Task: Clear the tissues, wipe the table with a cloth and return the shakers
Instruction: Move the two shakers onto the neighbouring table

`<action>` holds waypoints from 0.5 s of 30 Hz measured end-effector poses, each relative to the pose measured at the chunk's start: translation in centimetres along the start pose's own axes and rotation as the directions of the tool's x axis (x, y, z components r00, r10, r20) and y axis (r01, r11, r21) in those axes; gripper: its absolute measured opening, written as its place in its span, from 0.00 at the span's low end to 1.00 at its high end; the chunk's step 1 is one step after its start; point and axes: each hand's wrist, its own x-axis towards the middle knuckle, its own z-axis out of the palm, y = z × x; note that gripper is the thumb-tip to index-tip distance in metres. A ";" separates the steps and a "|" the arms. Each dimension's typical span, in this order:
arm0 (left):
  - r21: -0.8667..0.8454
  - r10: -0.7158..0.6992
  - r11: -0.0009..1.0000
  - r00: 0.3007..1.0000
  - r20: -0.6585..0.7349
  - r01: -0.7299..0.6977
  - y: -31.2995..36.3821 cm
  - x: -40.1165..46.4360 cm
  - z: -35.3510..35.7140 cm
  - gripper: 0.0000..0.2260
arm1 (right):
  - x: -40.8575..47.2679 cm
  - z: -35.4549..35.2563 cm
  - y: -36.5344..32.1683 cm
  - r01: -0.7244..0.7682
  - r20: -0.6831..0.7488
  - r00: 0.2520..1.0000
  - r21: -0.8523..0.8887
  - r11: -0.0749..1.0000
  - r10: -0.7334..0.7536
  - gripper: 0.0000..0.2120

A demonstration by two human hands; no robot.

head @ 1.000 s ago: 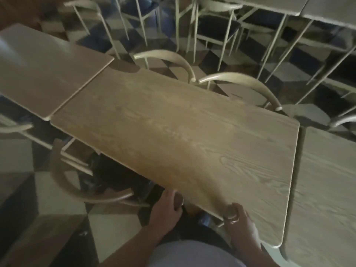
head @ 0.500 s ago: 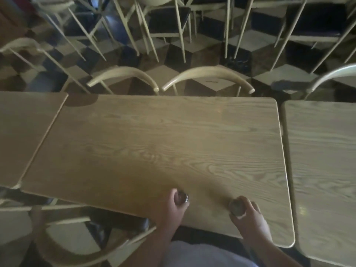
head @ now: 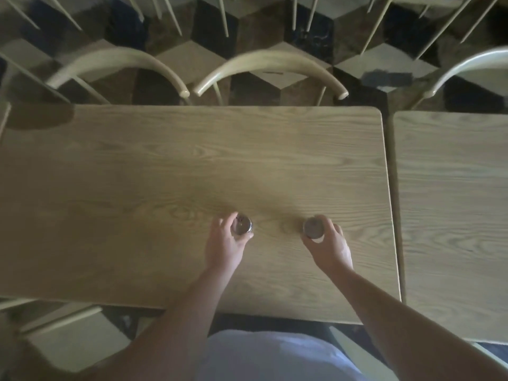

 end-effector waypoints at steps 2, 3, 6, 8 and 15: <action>-0.007 0.017 1.000 1.000 -0.009 -0.017 0.2 1.2 -0.1 0.26 | 1.4 0.1 -1.0 -0.009 -0.016 1.000 0.005 1.000 0.009 0.21; -0.014 0.018 1.000 1.000 -0.011 -0.018 0.4 1.9 -0.2 0.26 | 2.0 0.1 -1.4 -0.015 -0.027 1.000 0.015 1.000 0.015 0.21; -0.056 0.030 0.998 1.000 -0.002 -0.030 1.1 3.7 -0.3 0.26 | 3.8 0.4 -2.7 -0.031 -0.058 0.998 0.044 0.999 0.033 0.21; -0.080 0.047 0.996 0.999 0.014 -0.045 1.6 4.9 -0.3 0.26 | 4.5 0.6 -3.4 -0.045 -0.077 0.996 0.054 0.998 0.049 0.21; -0.129 0.081 0.988 0.997 0.010 -0.079 2.3 6.1 -0.2 0.25 | 4.3 0.8 -4.3 -0.102 -0.110 0.988 0.043 0.994 0.106 0.38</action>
